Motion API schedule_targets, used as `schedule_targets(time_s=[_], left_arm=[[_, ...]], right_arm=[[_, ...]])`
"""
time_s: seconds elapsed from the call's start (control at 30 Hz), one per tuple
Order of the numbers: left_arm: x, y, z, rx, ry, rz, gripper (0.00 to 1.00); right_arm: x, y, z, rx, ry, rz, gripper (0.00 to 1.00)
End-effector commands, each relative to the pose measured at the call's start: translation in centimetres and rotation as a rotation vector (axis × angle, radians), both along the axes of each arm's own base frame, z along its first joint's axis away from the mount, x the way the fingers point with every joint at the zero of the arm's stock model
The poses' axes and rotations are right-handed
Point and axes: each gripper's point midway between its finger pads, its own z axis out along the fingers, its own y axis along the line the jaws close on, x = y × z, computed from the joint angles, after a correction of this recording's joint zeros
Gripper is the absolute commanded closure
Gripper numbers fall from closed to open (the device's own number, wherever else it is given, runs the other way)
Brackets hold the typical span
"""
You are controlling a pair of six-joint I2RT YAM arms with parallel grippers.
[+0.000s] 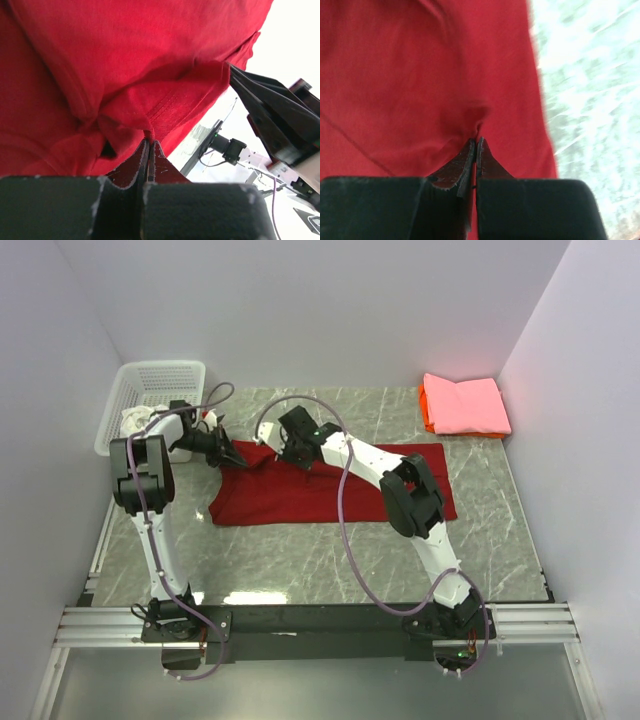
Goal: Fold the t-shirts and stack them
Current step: Fold the tshirt
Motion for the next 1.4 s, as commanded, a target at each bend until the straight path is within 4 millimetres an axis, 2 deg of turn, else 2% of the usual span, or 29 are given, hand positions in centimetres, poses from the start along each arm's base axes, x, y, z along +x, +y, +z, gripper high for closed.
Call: schedule_targets(time_s=[0.0,0.17,0.33,0.37,0.4,0.47,0.5,0.6,0.63,0.7,0.73,0.8,0.83,0.87,0.93,0.97,1.0,1.07,1.1,1.23,1.37], left_arm=[[-0.9,0.3,2.1,0.022,-0.084,-0.020,0.99],[-3.1,0.4,1.0,0.047,-0.062,-0.034,0.99],[-3.8,1.2,-0.2,0.125,-0.075,-0.033,0.98],[-3.6,1.5,-0.4,0.156,-0.083,-0.033,0.93],[-3.4,1.7,-0.5,0.167,-0.084,-0.032,0.83],[-2.6,2.1,0.1,0.196,-0.119,-0.030,0.77],[-2.4,2.2,0.4,0.206,-0.132,-0.028,0.69],[-1.3,2.7,2.7,0.254,-0.231,-0.025,0.60],[-1.3,2.9,4.3,0.274,-0.289,-0.024,0.59],[-0.6,3.8,5.7,0.337,-0.377,-0.002,0.58],[-1.2,3.9,6.9,0.366,-0.427,0.009,0.56],[-1.5,3.8,7.2,0.450,-0.486,0.005,0.50],[-2.4,3.4,7.2,0.479,-0.506,-0.026,0.51],[-3.2,2.0,6.8,0.500,-0.524,-0.095,0.53],[-4.9,1.2,5.0,0.560,-0.482,-0.154,0.60],[-5.8,-0.3,4.3,0.562,-0.474,-0.204,0.62],[-6.5,-0.8,3.7,0.570,-0.455,-0.230,0.67],[-8.2,-2.0,1.8,0.577,-0.397,-0.289,0.71],[-9.0,-2.2,0.8,0.584,-0.363,-0.306,0.72],[-10.7,-3.0,-1.5,0.637,-0.309,-0.381,0.73],[-11.1,-2.0,-4.0,0.719,-0.228,-0.398,0.75]], right_arm=[[-0.3,-0.2,2.9,0.027,-0.056,0.045,1.00],[-1.8,-0.4,1.7,0.011,-0.018,0.058,1.00],[-2.7,-0.4,0.9,-0.001,0.011,0.069,0.98],[-2.9,-0.4,0.7,-0.008,0.021,0.074,0.91],[-2.9,-0.3,1.0,-0.002,0.022,0.072,0.71],[-2.9,-0.3,1.9,0.009,0.025,0.062,0.51],[-2.7,-0.4,2.7,0.023,0.021,0.045,0.47],[-1.6,-1.7,6.2,0.084,0.026,-0.023,0.44],[-1.1,-3.3,7.7,0.102,0.031,-0.063,0.44],[-0.9,-4.9,10.1,0.164,0.045,-0.121,0.44],[-1.0,-6.3,10.2,0.163,0.069,-0.151,0.44],[-0.5,-10.0,9.4,0.162,0.109,-0.243,0.45],[-0.6,-11.5,9.3,0.155,0.123,-0.277,0.45],[-0.1,-14.2,8.3,0.140,0.152,-0.341,0.48],[-0.5,-16.9,6.6,0.100,0.221,-0.402,0.51],[-0.4,-18.2,6.2,0.090,0.238,-0.429,0.54],[0.2,-20.4,5.3,0.074,0.257,-0.482,0.55],[0.4,-22.9,4.2,0.037,0.288,-0.530,0.62],[0.5,-25.0,3.0,0.005,0.317,-0.574,0.64],[0.4,-29.2,1.0,-0.058,0.352,-0.642,0.66],[-1.7,-31.2,-1.7,-0.144,0.389,-0.639,0.67]])
